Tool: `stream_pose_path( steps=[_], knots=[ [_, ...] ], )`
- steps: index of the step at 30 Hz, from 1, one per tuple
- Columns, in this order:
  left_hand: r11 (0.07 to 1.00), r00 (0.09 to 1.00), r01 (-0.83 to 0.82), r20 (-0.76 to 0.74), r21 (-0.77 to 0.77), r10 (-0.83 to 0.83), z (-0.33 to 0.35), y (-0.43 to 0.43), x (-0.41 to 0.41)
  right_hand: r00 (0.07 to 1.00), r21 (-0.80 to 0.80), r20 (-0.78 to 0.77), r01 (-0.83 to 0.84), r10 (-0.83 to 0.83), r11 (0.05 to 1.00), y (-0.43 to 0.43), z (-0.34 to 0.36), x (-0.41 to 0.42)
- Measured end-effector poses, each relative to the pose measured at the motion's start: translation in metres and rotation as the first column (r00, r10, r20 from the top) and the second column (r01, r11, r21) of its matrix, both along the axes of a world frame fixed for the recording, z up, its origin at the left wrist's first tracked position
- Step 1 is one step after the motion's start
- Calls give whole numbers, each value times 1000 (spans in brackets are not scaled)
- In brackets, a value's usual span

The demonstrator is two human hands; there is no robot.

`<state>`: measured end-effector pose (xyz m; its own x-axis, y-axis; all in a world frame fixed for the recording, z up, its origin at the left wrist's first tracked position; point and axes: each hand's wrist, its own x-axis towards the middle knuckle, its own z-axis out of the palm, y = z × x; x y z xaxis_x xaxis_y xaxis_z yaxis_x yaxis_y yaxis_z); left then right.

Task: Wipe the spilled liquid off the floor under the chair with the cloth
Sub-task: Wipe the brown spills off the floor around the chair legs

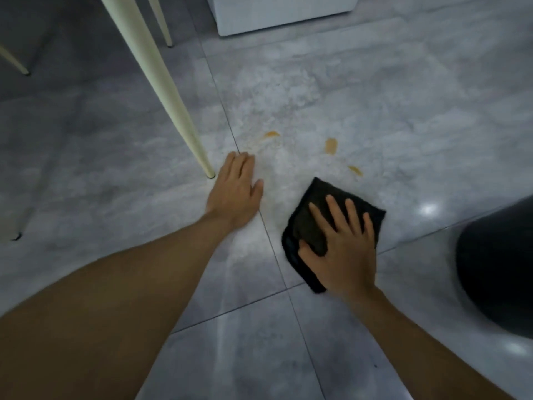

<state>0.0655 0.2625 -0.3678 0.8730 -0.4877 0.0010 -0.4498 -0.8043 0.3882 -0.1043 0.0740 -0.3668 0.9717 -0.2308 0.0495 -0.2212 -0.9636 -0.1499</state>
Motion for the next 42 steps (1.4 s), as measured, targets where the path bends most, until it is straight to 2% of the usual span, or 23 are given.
stream_pose_path(
  steps=[3,7,9,11,15,17,19,22,25,28,30,33,35,39,42],
  knots=[
    [985,987,-159,5,70,159,-8,-10,1,989,3,-62,138,-138,990,-43,2,-8],
    [978,982,-190,1,85,191,-8,-10,3,939,55,-102,336,-329,940,-66,6,83],
    [976,981,-188,-16,112,191,-7,-12,4,928,94,-114,366,-355,926,-53,7,124],
    [974,983,-178,-20,139,182,-6,-12,3,959,79,-97,275,-267,958,-32,4,130],
    [973,988,-146,-15,181,151,-6,-9,4,996,41,26,84,-85,996,-26,-4,81],
    [971,990,-138,-5,195,141,-7,-9,4,995,35,-1,100,-100,994,-44,-2,91],
    [969,990,-139,-2,202,142,-6,-8,3,980,54,-66,193,-189,980,-53,3,126],
    [972,991,-133,0,195,136,-6,-8,5,958,88,-103,278,-268,957,-33,4,184],
    [972,994,-109,-3,209,112,-6,-5,7,994,70,-59,95,-91,993,7,2,183],
    [974,995,-92,-7,209,96,-6,-3,8,999,38,27,-46,45,998,8,-2,151],
    [975,995,-95,-1,201,97,-7,-5,8,1000,36,-19,-1,1,999,-6,2,164],
    [977,994,-103,-4,186,105,-6,-5,7,978,85,-119,183,-172,979,-5,9,225],
    [980,996,-89,-12,177,93,-5,-5,9,972,115,-148,198,-180,973,15,12,258],
    [984,996,-93,-1,149,94,-5,-4,11,993,109,-84,-76,86,991,47,7,237],
    [984,996,-90,11,151,89,-6,-4,9,988,58,-40,-145,148,988,18,2,219]
  ],
)
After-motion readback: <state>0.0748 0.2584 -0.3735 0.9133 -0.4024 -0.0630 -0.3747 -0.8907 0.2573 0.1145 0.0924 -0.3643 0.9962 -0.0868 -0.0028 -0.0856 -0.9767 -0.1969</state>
